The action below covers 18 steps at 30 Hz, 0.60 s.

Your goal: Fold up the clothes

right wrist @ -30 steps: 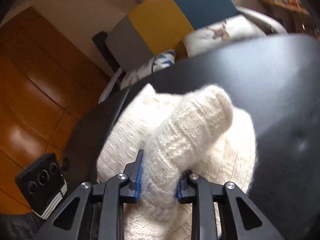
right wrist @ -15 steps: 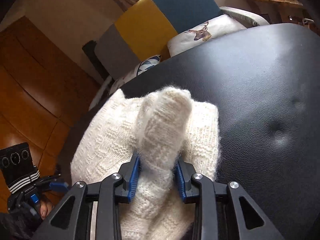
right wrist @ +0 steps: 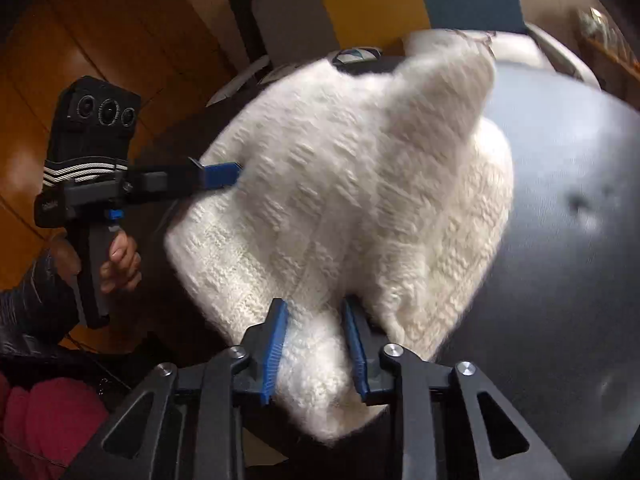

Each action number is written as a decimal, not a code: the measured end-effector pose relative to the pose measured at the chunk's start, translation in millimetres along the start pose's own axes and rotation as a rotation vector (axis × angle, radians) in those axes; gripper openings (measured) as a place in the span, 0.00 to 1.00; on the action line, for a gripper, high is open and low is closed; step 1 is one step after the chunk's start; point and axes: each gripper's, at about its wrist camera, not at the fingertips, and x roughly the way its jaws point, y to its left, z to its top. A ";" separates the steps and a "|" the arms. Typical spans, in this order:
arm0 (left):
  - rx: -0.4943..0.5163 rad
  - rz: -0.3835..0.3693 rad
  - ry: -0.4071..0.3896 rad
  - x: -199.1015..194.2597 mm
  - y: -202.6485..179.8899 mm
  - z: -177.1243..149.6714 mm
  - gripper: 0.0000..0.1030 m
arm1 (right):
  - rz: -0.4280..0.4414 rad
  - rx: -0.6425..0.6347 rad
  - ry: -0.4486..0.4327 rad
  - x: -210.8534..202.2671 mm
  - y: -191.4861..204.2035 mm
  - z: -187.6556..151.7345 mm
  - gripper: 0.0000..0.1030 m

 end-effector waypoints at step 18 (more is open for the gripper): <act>-0.057 0.037 -0.087 -36.4 7.5 -13.6 0.74 | -0.001 0.070 -0.082 -19.2 5.1 22.4 0.29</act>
